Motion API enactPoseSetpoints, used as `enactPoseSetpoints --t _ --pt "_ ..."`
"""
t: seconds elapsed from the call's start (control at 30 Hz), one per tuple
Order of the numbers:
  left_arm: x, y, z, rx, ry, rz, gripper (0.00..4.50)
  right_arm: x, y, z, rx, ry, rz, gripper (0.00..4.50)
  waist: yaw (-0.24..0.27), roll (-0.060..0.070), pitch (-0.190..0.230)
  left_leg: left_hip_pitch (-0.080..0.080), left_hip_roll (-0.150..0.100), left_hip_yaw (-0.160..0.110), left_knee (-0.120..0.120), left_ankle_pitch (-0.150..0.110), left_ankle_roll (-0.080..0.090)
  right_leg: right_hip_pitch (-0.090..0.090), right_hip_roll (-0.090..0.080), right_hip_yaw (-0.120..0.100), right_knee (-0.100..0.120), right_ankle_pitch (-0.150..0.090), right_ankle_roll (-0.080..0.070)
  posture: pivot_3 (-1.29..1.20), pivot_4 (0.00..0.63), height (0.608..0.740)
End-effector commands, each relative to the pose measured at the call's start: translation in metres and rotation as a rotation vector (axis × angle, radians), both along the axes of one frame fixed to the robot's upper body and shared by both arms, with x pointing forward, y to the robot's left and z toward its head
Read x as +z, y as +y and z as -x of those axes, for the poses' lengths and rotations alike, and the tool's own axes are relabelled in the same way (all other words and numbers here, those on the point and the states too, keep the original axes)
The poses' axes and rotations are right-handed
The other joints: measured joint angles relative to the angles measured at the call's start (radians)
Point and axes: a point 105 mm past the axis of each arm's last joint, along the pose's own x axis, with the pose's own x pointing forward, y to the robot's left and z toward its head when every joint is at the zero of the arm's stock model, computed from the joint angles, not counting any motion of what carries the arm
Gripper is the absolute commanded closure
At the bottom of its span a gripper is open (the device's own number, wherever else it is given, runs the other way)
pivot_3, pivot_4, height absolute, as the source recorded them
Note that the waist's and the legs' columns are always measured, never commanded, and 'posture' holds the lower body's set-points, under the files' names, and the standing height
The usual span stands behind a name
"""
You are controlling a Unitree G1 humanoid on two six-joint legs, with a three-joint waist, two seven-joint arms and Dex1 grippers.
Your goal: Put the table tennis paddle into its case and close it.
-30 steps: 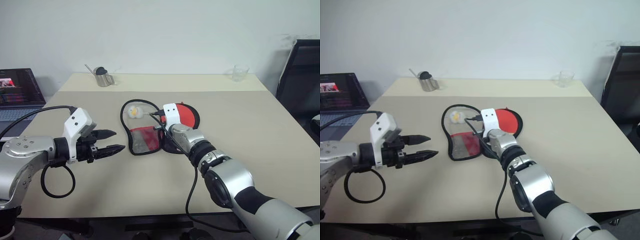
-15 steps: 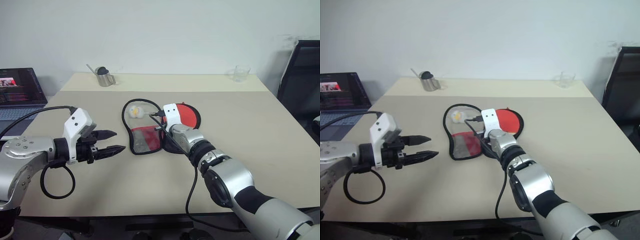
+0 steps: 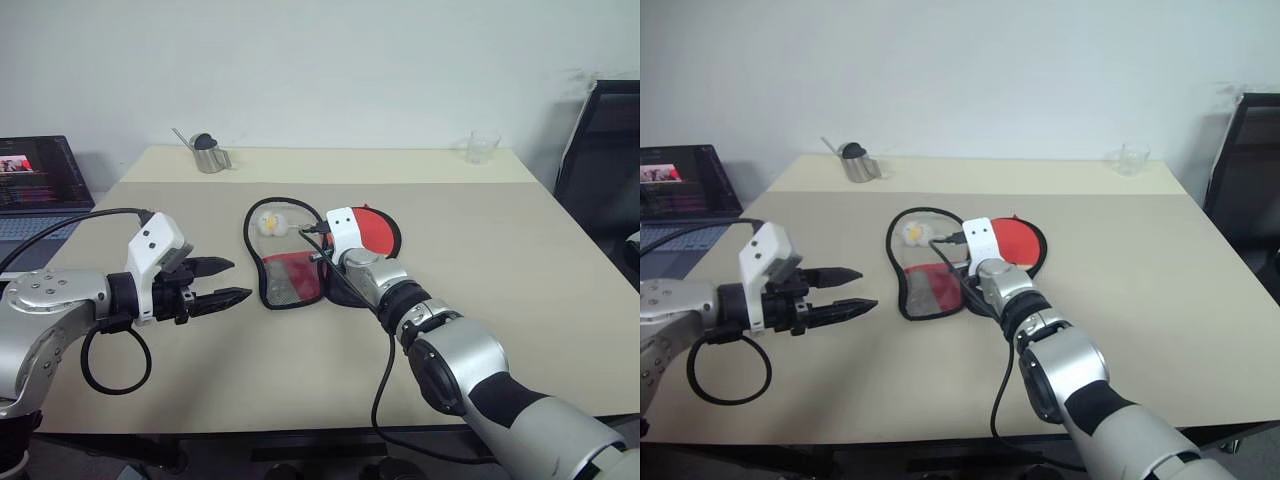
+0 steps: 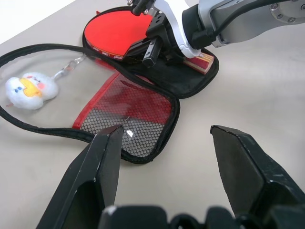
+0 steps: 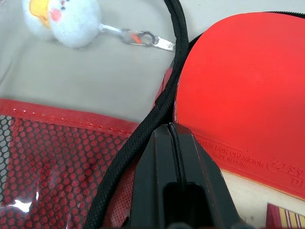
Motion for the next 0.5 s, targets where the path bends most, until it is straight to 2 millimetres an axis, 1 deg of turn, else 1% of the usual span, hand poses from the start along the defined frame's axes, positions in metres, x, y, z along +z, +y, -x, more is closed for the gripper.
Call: enactPoseSetpoints --t 0.03,0.5 --pt "0.0116 -0.0007 0.0011 -0.008 -0.041 -0.018 1.32 0.0118 0.0169 0.0035 0.017 -0.04 -0.023 4.48 0.0 0.0 0.0 0.0 0.0 0.0 0.0 0.0 0.0 0.0 0.0 0.0 0.0 0.0 0.0 0.0 0.15 0.74" --pt "0.0117 0.0 0.0016 -0.007 -0.039 -0.023 1.32 0.0127 0.0174 0.0034 0.01 -0.041 -0.03 4.48 0.0 0.0 0.0 0.0 0.0 0.0 0.0 0.0 0.0 0.0 0.0 0.0 0.0 0.0 0.0 0.0 0.15 0.74"
